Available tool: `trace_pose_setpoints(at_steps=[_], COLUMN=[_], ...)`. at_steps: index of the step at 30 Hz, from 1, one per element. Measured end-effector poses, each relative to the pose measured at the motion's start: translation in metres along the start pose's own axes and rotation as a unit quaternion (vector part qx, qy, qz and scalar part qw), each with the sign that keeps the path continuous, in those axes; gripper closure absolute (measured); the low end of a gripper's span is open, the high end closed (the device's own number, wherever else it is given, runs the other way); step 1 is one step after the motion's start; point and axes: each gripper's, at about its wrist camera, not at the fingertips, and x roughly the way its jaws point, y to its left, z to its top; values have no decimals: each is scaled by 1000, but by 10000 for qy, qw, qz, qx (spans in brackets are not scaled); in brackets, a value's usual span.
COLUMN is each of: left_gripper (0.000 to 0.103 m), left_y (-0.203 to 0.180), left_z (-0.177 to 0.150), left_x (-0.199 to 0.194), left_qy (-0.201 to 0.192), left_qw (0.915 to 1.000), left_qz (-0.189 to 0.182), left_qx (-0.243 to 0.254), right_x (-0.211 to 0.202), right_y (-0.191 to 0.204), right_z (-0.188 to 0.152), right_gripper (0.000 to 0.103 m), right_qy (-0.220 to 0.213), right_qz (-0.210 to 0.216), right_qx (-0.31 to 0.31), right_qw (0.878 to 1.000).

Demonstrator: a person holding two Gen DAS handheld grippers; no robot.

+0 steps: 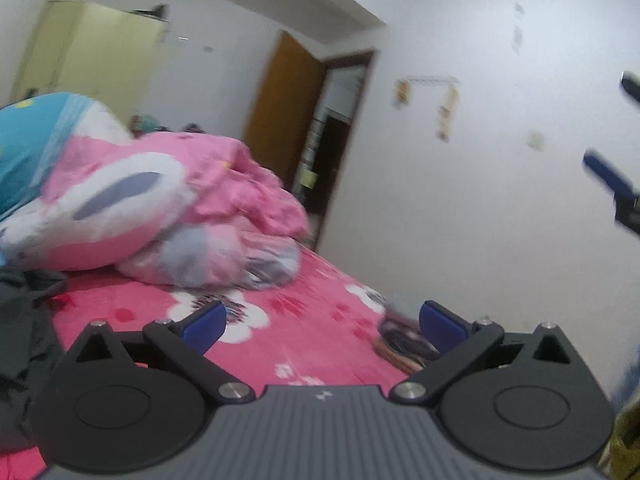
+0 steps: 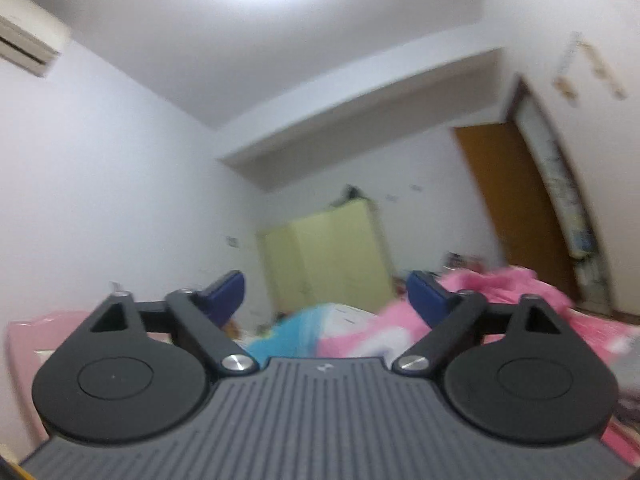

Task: Fold clothes

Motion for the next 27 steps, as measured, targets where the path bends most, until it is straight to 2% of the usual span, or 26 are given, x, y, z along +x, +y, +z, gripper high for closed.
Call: trace_pose_setpoints(at_steps=[2,4,6,8,9,12,15,17,18,23,27], left_gripper=[0,0,0,0,0,0,0,0,0,0,0], left_y=[-12,-27,-42,-58,-67,-92,-106,-115,-120,-134,-139], left_z=[-5,-10,-15,-19,-21,-26,-34,-39,-42,-52,-55], left_x=[7,16,26,34,39,51,61,67,71,83,86], left_qy=[63,198,370,479,514,614,749,839,884,1033,985], left_qw=[10000,9998,9992,9985,9980,9959,9942,9929,9922,9893,9888], left_qz=[14,16,-38,-33,20,199,204,208,210,184,145], left_qx=[69,95,128,276,378,638,744,815,850,1018,1115], right_x=[-19,-35,-47,-54,-60,-91,-90,-76,-72,-69,-53], right_y=[-14,-32,-48,-54,-55,-57,-63,-65,-65,-65,-85], right_z=[-15,-33,-48,-65,-75,-85,-86,-88,-89,-90,-95], right_gripper=[7,7,7,6,5,1,1,1,1,1,1], right_qy=[327,755,1207,1600,1782,2020,2245,2358,2390,2339,2233], right_qz=[-589,-1463,-2432,-3057,-3146,-3198,-3662,-4117,-4210,-4257,-4713], right_qx=[127,286,316,232,236,448,451,211,88,-181,-168], right_qw=[9976,9859,9619,9383,9320,9246,9019,8800,8750,8739,8531])
